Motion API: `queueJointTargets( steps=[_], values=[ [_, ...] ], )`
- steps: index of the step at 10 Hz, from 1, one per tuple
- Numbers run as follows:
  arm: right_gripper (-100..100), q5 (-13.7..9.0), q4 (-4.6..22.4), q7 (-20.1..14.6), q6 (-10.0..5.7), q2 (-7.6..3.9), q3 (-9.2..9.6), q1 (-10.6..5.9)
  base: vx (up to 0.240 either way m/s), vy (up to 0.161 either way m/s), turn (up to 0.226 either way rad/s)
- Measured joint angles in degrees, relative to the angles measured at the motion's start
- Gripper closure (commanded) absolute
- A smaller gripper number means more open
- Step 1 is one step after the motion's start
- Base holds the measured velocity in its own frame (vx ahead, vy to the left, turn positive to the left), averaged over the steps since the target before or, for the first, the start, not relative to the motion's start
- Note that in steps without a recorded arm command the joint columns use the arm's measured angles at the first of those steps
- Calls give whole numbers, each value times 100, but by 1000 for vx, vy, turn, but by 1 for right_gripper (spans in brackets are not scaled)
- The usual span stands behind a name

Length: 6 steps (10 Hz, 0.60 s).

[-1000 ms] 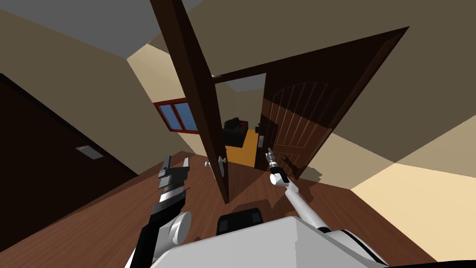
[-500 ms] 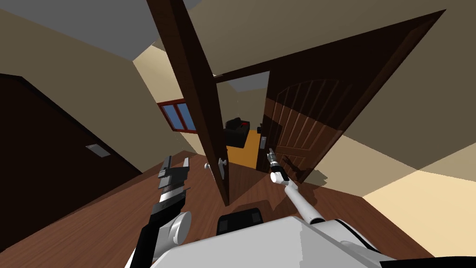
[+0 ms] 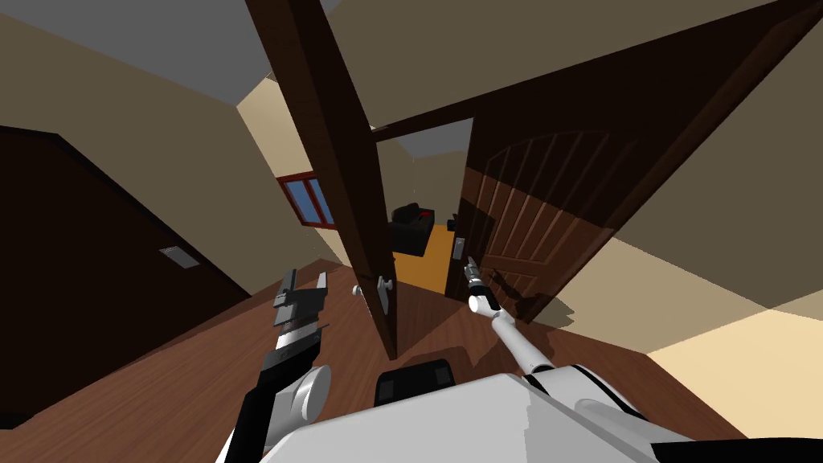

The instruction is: Pull the door open

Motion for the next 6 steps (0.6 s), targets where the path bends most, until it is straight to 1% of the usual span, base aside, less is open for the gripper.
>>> queueJointTargets(
  steps=[2, 6],
  values=[
    [-100, -187, 361, 55, -42, -91, -16, -171, 85, -24, 81],
    [-100, -543, 941, 244, -80, -206, -72, -453, 84, -28, 69]
  ],
)
